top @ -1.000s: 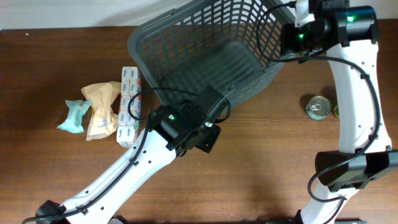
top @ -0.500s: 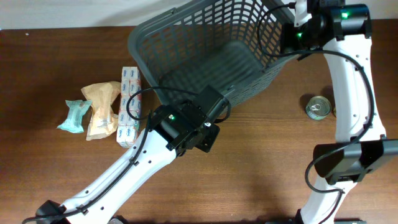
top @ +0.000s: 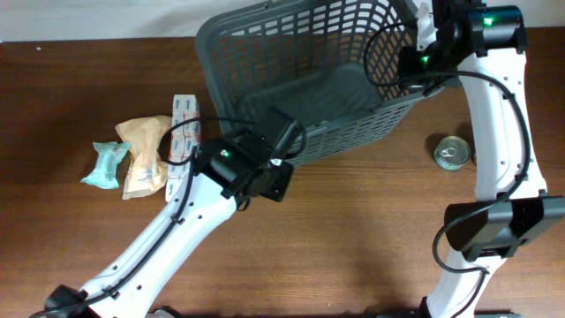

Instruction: Pack container

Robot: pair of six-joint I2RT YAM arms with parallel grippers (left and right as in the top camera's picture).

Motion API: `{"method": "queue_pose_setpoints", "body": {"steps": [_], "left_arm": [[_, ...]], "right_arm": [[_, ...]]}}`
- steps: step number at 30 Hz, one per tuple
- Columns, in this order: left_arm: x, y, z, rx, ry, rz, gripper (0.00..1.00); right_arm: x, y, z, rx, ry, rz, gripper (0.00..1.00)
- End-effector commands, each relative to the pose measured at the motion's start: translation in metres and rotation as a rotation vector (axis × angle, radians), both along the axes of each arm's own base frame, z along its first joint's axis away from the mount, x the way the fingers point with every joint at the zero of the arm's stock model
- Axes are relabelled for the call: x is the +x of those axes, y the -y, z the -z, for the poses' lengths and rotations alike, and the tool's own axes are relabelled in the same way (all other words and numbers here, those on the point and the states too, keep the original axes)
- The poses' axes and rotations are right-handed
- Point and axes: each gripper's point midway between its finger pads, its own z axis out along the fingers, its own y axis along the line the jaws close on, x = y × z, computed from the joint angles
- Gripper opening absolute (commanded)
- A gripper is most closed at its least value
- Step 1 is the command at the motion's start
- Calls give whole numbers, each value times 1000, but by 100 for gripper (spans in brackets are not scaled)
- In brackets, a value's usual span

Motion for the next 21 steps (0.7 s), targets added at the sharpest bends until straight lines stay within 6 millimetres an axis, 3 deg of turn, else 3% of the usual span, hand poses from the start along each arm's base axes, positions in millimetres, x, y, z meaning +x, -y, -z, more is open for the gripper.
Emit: {"method": "queue_pose_setpoints", "body": {"steps": [1,13,21], "left_arm": [[8,-18,9,35,-23,-50,2],[34,-39,5,19,28,-101,2],[52,-53,0,0,61,-101,2]], "right_arm": [[-3,3,4,-10,-23,5,4],[-23,4,0,-12,-72,4,4],[-25,-6,-2,36,-73,-32,4]]}}
